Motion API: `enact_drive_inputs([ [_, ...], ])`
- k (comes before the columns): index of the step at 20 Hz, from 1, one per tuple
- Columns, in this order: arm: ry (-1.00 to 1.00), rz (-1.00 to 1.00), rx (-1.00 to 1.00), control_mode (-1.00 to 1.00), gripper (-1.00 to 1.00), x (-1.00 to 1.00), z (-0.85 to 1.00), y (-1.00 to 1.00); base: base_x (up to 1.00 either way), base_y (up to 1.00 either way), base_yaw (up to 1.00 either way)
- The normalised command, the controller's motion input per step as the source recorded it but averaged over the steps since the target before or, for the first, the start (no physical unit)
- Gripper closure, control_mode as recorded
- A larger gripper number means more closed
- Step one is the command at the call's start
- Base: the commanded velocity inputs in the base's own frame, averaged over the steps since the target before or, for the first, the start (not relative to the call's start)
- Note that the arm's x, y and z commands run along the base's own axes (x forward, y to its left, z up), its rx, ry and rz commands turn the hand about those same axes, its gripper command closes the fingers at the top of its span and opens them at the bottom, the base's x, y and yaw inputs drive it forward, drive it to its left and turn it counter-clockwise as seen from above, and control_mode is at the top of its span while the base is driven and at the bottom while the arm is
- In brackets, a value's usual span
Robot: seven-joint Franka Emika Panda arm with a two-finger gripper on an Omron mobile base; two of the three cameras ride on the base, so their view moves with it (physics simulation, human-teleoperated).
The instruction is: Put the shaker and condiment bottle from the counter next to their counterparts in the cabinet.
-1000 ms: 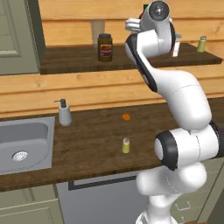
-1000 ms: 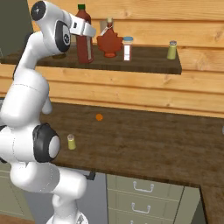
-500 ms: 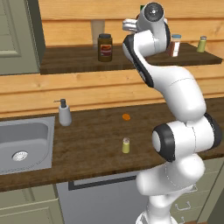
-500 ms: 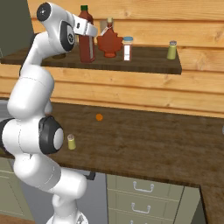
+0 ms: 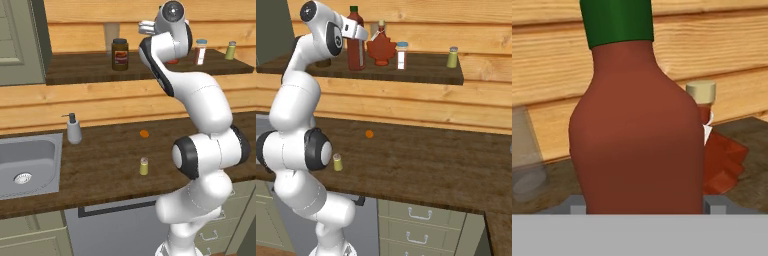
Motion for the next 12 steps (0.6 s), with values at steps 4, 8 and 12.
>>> enact_drive_inputs([
  [4, -0.02, 0.00, 0.00, -1.00, 1.00, 0.18, -0.38, 0.01, 0.00, 0.00, 0.00],
  [8, -0.06, 0.00, 0.00, -1.00, 1.00, 0.16, -0.46, 0.00, 0.00, 0.00, 0.00],
  [12, -0.06, 0.00, 0.00, -1.00, -1.00, 0.13, -0.43, 0.05, 0.00, 0.00, 0.00],
])
